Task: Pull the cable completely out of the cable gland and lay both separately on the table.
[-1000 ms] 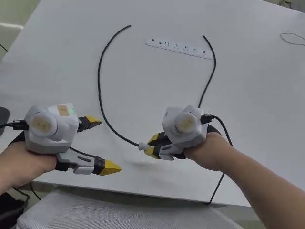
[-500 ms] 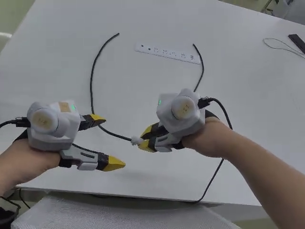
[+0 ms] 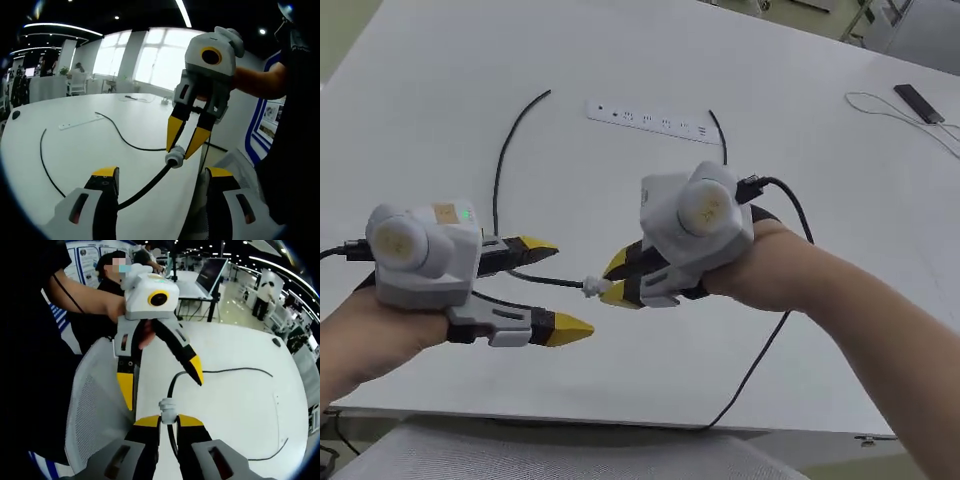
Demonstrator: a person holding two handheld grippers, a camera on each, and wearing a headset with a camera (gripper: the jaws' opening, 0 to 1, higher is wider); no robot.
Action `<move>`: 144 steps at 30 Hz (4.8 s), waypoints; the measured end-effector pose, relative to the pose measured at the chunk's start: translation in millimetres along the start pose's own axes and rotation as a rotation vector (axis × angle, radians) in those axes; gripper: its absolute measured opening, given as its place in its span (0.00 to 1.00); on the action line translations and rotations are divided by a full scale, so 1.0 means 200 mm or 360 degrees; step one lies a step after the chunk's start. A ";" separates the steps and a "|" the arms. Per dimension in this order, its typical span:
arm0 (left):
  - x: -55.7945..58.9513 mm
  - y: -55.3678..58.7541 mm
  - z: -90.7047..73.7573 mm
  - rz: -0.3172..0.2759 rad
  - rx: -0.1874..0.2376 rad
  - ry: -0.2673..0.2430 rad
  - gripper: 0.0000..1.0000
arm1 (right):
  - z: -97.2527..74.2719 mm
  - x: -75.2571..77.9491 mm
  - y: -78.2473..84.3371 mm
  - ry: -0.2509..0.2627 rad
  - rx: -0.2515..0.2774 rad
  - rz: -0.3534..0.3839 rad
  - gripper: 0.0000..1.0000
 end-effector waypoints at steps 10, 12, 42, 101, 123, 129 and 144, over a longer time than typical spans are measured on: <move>0.04 -0.03 0.06 -0.0058 0.0078 0.0056 0.61 | -0.03 0.00 0.02 -0.0025 -0.0008 -0.0047 0.07; 0.04 -0.03 0.06 -0.0055 0.0069 0.0080 0.56 | -0.03 0.00 0.03 -0.0027 0.0003 -0.0047 0.07; 0.08 -0.01 0.11 0.0012 0.0058 0.0278 0.16 | -0.04 -0.03 0.06 -0.0080 0.0016 -0.0211 0.07; 0.08 -0.10 0.17 0.0153 -0.0109 0.0334 0.14 | -0.10 0.06 0.21 -0.0323 0.0732 0.0756 0.08; 0.08 -0.06 0.15 -0.0056 -0.0128 0.0346 0.15 | -0.08 -0.10 0.15 0.0163 0.0371 -0.0384 0.07; 0.09 -0.07 0.15 -0.0053 -0.0109 0.0358 0.15 | -0.09 -0.11 0.16 0.0216 0.0398 -0.0395 0.08; 0.09 -0.07 0.15 0.0014 -0.0096 0.0348 0.15 | -0.15 -0.05 0.16 0.0024 0.0582 0.0241 0.16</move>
Point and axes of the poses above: the centre of the closed fingertips' face, and the gripper's own axes: z roughly forward along the fingers, x roughly to its right, y roughly out of its underside, the point moved 8 cm from there along -z, roughly backward along the fingers, and after that the axes turned 13 degrees about x, right-handed, at the moved point
